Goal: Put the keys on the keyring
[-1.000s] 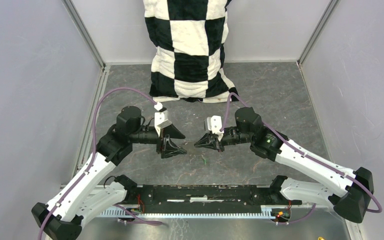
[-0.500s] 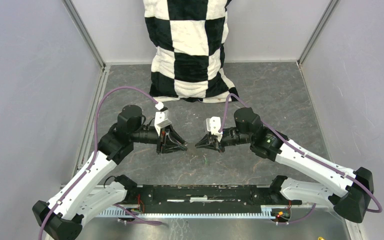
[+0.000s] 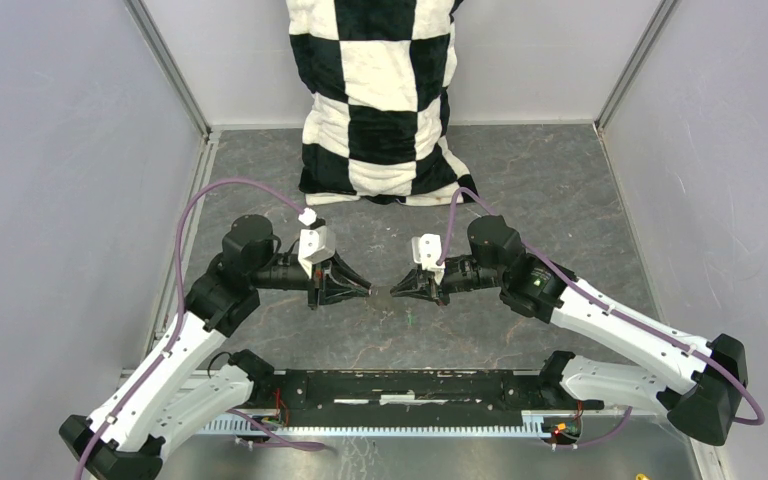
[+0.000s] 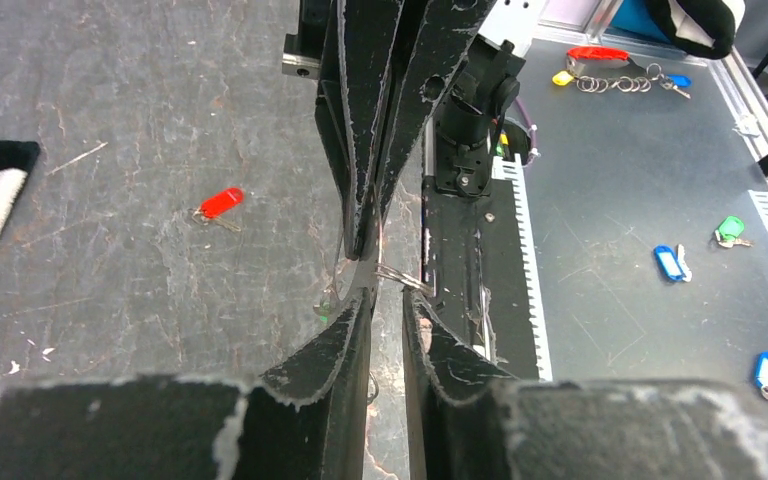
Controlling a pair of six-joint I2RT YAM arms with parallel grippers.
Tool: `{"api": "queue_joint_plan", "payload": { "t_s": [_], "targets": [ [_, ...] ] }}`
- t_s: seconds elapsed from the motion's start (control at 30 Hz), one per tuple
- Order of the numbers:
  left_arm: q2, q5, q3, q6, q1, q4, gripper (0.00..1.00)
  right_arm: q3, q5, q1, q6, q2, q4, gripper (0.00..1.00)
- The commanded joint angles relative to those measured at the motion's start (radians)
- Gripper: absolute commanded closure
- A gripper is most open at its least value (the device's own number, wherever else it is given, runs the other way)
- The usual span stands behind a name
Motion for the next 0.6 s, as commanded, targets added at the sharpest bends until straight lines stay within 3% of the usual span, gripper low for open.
{"api": "queue_joint_plan", "payload": {
  "t_s": [0.0,0.4,0.57],
  "targets": [
    [-0.013,-0.001,0.041,0.062,-0.001,0.044,0.76,0.036,0.009,0.003,0.0,-0.006,0.057,1.0],
    [-0.007,0.016,0.044,0.092,0.0,0.04,0.87,0.042,0.008,0.004,0.009,0.003,0.058,1.0],
    [-0.003,0.032,0.053,0.083,-0.001,0.057,0.87,0.044,0.011,0.003,0.011,0.006,0.058,1.0]
  ]
}}
